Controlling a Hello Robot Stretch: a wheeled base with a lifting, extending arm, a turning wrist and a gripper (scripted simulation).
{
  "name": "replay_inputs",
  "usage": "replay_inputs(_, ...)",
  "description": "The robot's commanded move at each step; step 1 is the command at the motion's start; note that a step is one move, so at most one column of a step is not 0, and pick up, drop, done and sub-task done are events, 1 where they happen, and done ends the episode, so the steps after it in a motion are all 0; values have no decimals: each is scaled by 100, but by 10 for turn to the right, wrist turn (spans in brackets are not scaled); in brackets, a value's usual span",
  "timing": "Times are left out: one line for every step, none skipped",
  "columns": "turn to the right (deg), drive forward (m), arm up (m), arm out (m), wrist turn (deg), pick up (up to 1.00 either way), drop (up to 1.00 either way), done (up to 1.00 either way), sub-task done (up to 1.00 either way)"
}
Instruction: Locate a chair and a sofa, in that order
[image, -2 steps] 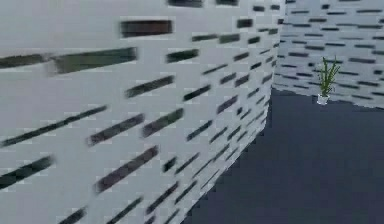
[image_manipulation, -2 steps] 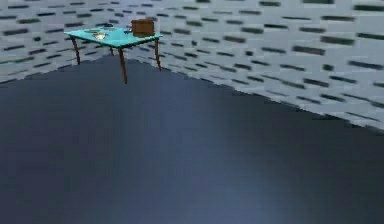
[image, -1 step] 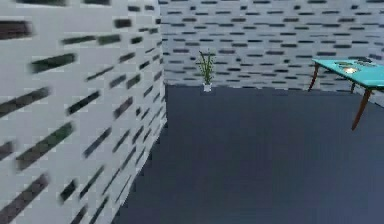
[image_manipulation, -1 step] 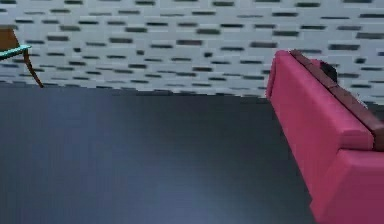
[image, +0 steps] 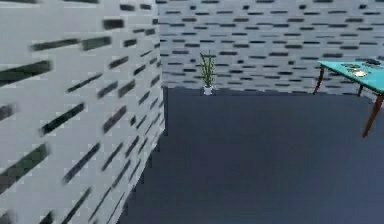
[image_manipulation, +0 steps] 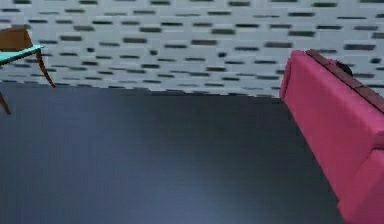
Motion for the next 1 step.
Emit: replay_inputs(0, 100, 0, 0, 0, 0, 0, 0, 0)
